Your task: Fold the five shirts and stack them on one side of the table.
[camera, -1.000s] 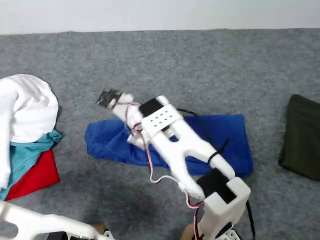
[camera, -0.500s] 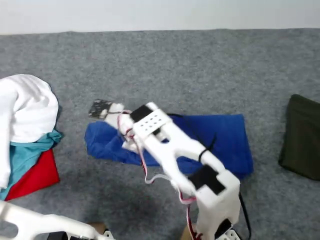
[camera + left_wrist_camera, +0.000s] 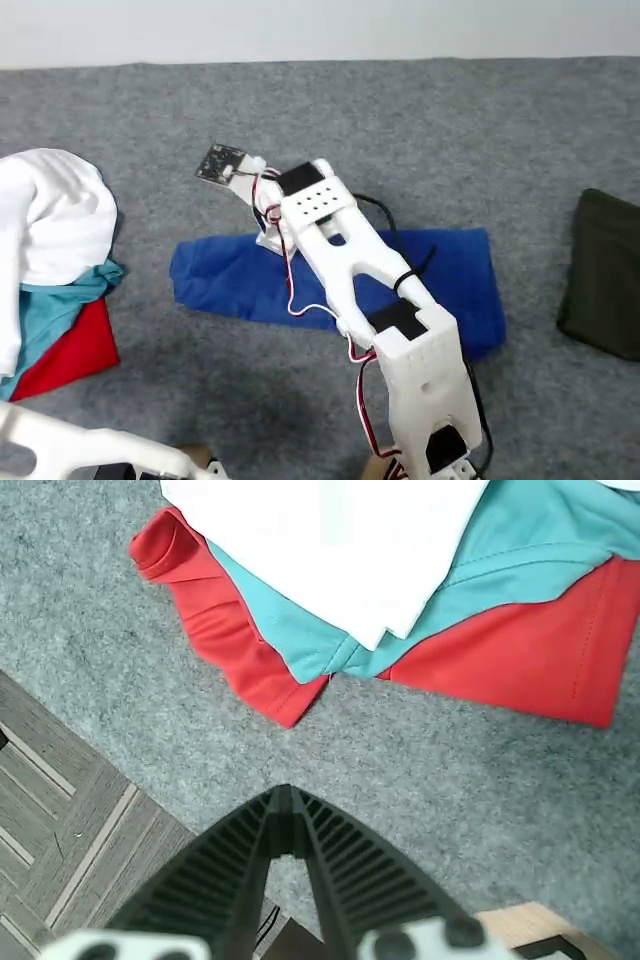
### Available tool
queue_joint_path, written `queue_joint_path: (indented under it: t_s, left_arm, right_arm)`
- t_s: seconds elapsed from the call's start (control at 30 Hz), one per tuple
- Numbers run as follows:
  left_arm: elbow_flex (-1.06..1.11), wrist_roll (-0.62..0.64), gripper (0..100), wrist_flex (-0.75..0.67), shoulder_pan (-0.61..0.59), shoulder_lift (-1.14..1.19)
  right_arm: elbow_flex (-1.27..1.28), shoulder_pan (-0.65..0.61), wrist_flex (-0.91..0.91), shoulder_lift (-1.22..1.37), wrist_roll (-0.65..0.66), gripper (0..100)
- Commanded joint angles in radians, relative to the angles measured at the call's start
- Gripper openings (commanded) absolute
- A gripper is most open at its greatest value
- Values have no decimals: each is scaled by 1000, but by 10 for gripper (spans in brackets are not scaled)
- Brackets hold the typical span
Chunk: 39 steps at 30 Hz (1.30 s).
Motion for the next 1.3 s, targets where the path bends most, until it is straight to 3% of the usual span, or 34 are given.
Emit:
queue_joint_path:
  t_s: [0.0, 0.33, 0.73, 1.1, 1.27]
  left_arm:
    - [-13, -8, 4, -18, 25, -17]
    - [-15, -8, 4, -20, 38, -17]
    - [-15, -8, 4, -25, 46, -17]
    - [-15, -8, 4, -41, 44, -17]
    - [-15, -8, 4, -41, 44, -17]
  right_arm:
    - [-104, -35, 90, -18, 3, 229]
    - [-91, -61, 151, 88, 0, 229]
    - [-91, -255, 268, 143, 0, 230]
    - [-95, -191, 271, -41, 8, 230]
    - [-91, -160, 384, -70, 9, 230]
